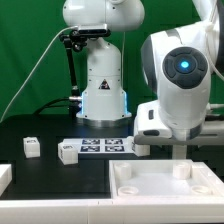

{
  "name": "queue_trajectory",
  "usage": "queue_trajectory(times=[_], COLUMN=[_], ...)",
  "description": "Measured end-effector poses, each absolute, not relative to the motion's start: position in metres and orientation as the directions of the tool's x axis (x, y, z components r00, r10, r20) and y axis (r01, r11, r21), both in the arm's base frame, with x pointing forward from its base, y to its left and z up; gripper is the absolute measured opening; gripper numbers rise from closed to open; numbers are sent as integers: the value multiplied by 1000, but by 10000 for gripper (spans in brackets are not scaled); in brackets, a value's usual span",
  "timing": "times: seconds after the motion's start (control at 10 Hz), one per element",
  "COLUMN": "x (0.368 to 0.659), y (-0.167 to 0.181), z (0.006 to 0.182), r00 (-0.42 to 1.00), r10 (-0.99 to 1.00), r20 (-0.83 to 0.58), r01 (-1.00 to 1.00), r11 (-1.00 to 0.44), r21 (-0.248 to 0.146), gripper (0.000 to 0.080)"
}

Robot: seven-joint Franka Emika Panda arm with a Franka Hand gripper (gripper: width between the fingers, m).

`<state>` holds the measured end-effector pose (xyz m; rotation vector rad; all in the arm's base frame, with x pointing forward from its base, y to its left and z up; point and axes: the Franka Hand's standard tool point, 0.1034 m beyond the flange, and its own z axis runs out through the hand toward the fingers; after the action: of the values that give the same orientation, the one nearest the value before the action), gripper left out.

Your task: Assemble one leg

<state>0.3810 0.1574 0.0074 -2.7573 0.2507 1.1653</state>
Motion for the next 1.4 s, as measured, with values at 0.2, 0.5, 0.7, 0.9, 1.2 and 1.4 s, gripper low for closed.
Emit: queue_trajectory(times=[0.2,0.5,0.7,0.9,1.2,1.4], x=[376,375,375,375,376,400], y=[159,157,157,157,156,147], z=[6,5,6,6,7,46], r00=[670,661,661,661,665,719], r10=[-123,-127,-127,-127,-118,-34], r20=[-732,-739,-739,-739,-738,-695], r01=[-220,-223,-223,-223,-217,-162], r11=[-975,-974,-974,-974,-975,-980], r21=[-38,-33,-33,-33,-40,-120], gripper=[649,516,283,284,284,284])
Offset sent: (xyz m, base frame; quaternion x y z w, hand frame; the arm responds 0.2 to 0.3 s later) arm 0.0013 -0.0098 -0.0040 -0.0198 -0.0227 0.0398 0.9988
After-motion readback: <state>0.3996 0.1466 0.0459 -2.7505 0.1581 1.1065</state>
